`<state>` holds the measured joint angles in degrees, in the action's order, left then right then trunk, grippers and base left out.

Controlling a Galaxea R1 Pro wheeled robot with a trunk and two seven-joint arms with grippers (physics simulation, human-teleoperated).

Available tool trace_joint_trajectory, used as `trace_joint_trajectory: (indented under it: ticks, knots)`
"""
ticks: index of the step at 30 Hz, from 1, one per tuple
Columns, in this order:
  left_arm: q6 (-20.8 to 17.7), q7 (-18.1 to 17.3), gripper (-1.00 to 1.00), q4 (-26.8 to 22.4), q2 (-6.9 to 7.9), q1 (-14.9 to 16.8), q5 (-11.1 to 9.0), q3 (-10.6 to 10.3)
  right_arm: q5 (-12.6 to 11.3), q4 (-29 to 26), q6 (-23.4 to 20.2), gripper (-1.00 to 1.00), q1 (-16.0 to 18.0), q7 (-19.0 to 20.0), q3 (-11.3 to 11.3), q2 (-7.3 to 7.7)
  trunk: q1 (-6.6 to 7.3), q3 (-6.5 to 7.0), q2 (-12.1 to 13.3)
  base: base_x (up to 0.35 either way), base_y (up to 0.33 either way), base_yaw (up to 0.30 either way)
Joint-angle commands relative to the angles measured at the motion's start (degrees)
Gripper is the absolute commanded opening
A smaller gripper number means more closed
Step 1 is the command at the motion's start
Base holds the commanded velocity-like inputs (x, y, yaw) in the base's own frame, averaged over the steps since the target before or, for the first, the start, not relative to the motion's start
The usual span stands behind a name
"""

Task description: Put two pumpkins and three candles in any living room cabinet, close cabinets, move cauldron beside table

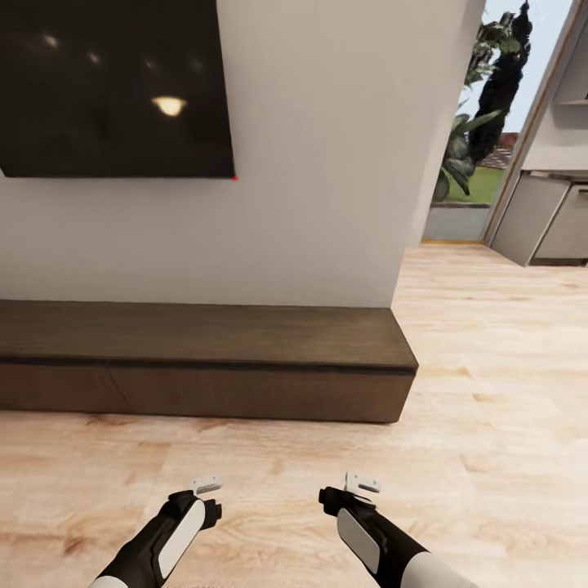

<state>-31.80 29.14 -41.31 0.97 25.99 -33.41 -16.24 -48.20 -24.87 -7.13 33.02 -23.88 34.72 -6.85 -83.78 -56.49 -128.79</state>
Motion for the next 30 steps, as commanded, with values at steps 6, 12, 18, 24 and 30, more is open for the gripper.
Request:
trace_joint_trajectory:
  ticks: [6,12,18,24,30]
  knots:
    - [-0.10,0.65,1.00,-0.09,0.16,0.05,-0.60,-0.14,-0.05,-0.10,-0.25,1.00,0.04,-0.68,0.51,0.00,1.33,0.77,2.40,0.000,0.000,0.246]
    - [-0.10,0.66,1.00,-0.07,0.24,0.04,-0.74,0.06,0.01,-0.06,-0.25,1.00,0.06,-0.72,0.53,-0.01,2.65,1.59,4.80,0.000,0.000,0.246]
    - [0.13,0.60,1.00,1.89,0.57,0.04,-3.04,3.11,0.53,2.32,-0.12,1.00,0.03,-0.45,0.60,-0.13,3.97,2.41,7.21,0.000,0.000,0.246]
    - [1.10,0.58,1.00,2.65,0.74,0.08,-3.63,4.38,0.56,3.20,1.79,1.00,0.03,-0.39,0.67,-0.17,5.29,3.23,9.62,0.000,0.000,0.246]
    - [1.53,0.57,1.00,5.66,0.84,0.10,-3.60,5.02,0.67,4.47,2.70,1.00,0.04,-0.38,0.70,-0.18,6.60,4.05,12.02,0.000,0.000,0.245]
